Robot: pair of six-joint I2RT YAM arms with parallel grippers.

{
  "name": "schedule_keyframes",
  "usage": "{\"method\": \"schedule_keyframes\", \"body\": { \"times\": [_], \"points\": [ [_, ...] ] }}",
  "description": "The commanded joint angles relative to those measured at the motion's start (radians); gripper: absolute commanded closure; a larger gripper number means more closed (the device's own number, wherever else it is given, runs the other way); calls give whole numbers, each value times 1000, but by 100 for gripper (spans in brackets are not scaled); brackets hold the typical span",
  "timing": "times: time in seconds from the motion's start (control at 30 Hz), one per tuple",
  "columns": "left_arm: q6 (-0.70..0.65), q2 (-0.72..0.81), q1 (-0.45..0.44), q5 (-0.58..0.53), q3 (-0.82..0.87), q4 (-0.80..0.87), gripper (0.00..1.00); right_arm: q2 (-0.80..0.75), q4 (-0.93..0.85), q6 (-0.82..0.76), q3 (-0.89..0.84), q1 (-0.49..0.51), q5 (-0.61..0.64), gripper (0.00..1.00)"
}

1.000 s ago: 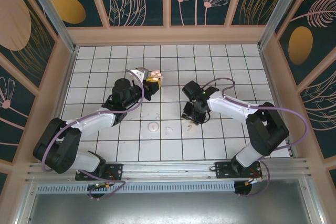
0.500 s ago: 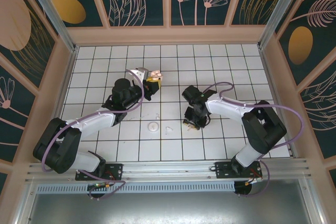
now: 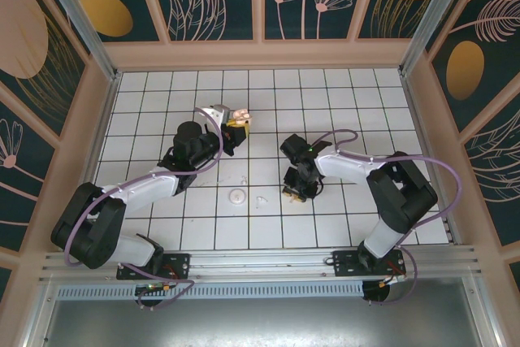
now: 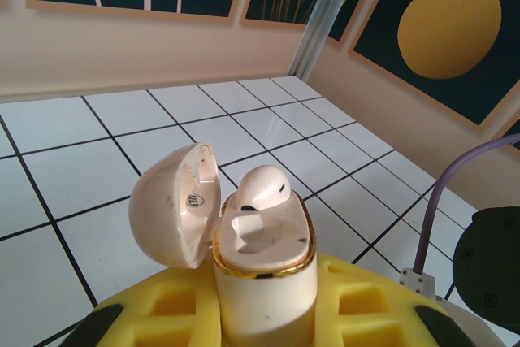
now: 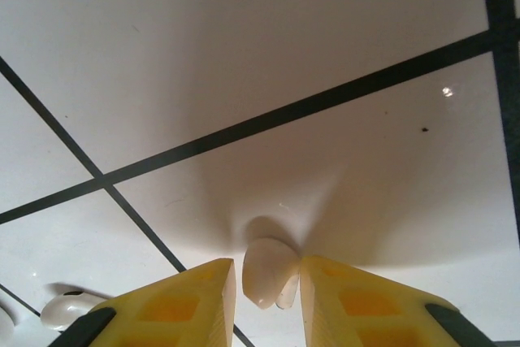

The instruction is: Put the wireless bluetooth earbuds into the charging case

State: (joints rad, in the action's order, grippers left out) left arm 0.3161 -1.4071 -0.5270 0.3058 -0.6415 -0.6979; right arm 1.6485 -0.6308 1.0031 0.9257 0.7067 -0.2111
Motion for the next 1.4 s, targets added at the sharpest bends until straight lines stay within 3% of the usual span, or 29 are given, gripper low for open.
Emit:
{"method": "schedule_keyframes", "body": {
  "times": [0.0, 0.67, 0.9, 1.37],
  "points": [
    [-16, 25, 8, 1, -1, -6, 85, 13, 0, -1, -15, -2, 14, 73],
    [-19, 16, 7, 28, 0, -14, 85, -2, 30, -37, -29, -12, 65, 78],
    [-57, 12, 7, 127, 37, -96, 85, -122, 112, -73, -59, -2, 156, 81],
    [-141, 24, 7, 306, 135, -319, 86, -429, 371, -356, -114, 17, 334, 82]
  ]
}}
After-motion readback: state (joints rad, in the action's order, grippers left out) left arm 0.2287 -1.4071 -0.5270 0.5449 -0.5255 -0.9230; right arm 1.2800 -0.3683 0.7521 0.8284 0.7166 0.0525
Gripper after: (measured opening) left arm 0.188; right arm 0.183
